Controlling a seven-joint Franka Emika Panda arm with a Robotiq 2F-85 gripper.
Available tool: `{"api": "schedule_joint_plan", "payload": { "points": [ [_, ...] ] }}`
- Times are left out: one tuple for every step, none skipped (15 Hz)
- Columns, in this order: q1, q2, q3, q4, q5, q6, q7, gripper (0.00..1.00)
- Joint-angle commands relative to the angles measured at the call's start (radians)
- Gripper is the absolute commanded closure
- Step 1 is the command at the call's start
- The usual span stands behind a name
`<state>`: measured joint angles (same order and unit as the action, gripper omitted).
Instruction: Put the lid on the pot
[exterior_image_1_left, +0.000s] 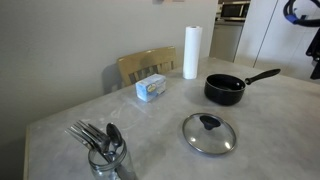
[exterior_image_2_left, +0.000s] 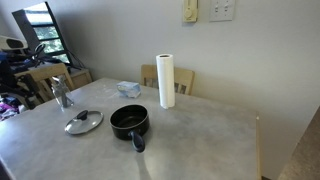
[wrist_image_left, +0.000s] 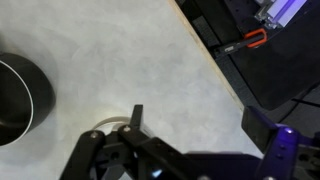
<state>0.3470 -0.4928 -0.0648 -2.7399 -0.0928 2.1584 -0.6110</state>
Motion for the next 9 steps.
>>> {"api": "schedule_joint_plan", "payload": {
  "points": [
    [-0.030,0.024,0.042,0.011,0.019,0.005,-0.011,0.00],
    [-0.032,0.031,0.047,0.013,0.018,0.004,-0.010,0.00],
    [-0.033,0.027,0.048,0.013,0.018,0.003,-0.009,0.00],
    [-0.034,0.019,0.047,0.011,0.017,0.001,-0.009,0.00],
    [-0.036,0.013,0.045,0.011,0.017,0.001,-0.009,0.00],
    [-0.030,0.013,0.036,-0.003,0.035,0.014,-0.025,0.00],
    [-0.030,0.022,0.042,-0.013,0.046,0.053,-0.002,0.00],
    [-0.030,0.036,0.042,-0.042,0.072,0.142,0.028,0.00],
    [-0.022,0.046,0.034,-0.066,0.118,0.228,0.047,0.00]
  ]
}}
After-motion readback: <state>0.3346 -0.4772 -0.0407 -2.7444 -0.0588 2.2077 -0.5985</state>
